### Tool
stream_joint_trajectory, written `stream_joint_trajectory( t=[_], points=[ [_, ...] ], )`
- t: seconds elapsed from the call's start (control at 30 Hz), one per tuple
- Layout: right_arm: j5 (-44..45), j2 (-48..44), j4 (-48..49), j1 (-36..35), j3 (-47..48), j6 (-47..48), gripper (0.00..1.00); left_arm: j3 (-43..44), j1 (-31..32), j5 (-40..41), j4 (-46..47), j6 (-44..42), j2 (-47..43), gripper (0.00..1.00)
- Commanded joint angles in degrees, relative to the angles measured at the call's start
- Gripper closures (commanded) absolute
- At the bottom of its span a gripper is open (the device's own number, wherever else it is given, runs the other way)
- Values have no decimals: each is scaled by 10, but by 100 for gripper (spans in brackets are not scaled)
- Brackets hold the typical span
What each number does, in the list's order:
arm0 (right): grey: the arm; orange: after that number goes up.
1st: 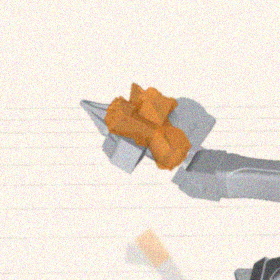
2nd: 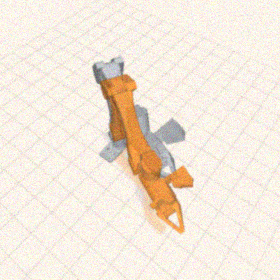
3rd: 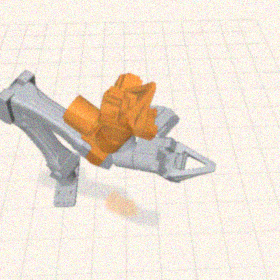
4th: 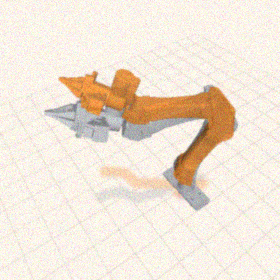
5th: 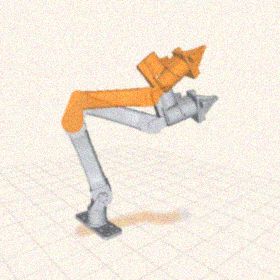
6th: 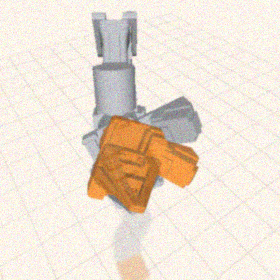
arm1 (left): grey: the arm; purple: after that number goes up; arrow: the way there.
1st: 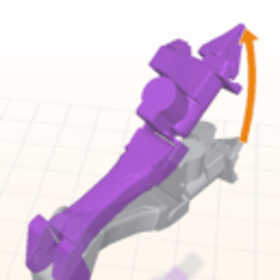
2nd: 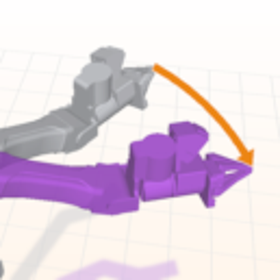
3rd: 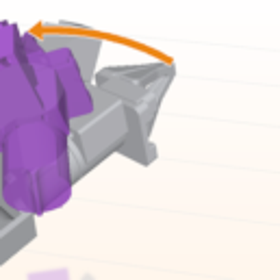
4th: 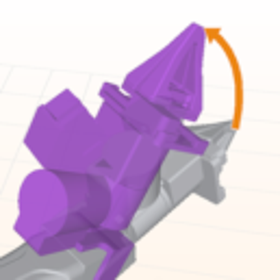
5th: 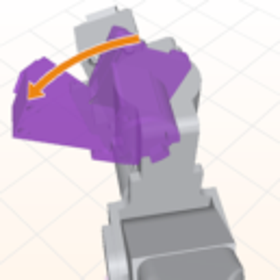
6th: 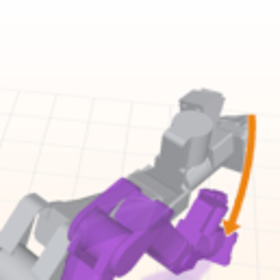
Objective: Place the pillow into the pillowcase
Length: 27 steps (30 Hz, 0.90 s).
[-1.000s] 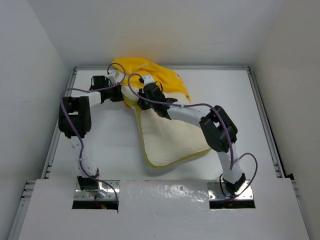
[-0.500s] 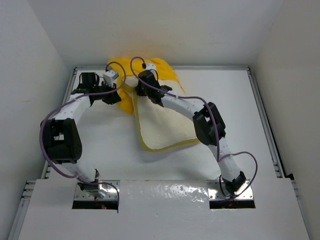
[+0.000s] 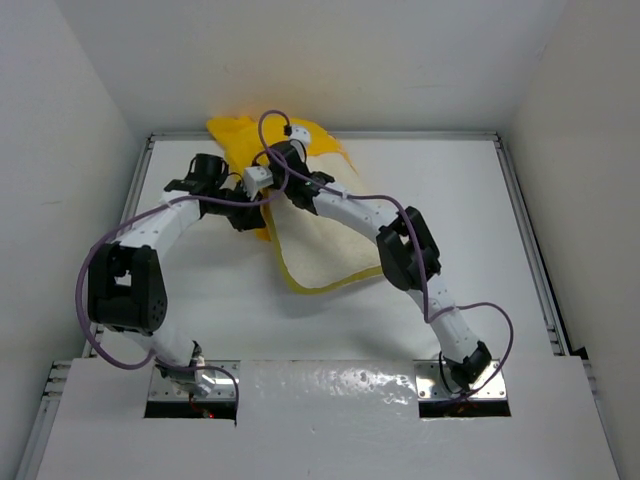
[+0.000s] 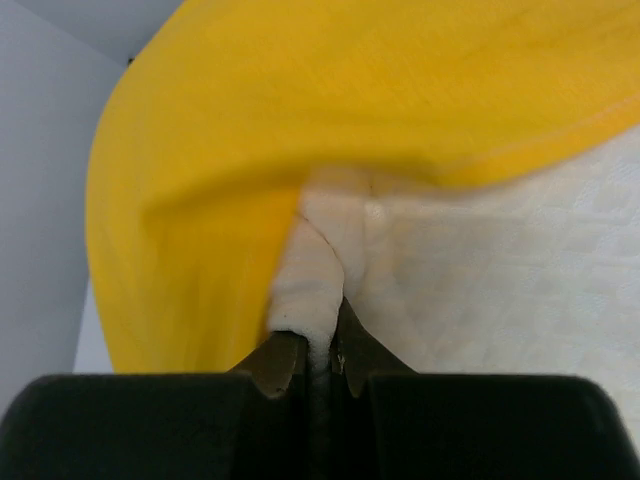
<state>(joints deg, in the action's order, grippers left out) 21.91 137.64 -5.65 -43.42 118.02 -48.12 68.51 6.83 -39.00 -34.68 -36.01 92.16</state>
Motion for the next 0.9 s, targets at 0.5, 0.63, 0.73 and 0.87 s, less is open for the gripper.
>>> stream_joint_trajectory(
  t=[0.5, 0.63, 0.73, 0.87],
  points=[
    [-278, -284, 149, 43, -364, 153, 19, 173, -95, -142, -348, -260, -23, 36],
    [-361, -330, 59, 91, -367, 247, 100, 225, 23, 20, -123, -63, -14, 82],
    [-398, -324, 29, 156, -357, 261, 62, 242, 94, 233, -3, 21, 49, 77],
    [-411, -270, 28, 234, -320, 255, 25, 317, 114, 335, 77, 58, 196, 42]
  ],
)
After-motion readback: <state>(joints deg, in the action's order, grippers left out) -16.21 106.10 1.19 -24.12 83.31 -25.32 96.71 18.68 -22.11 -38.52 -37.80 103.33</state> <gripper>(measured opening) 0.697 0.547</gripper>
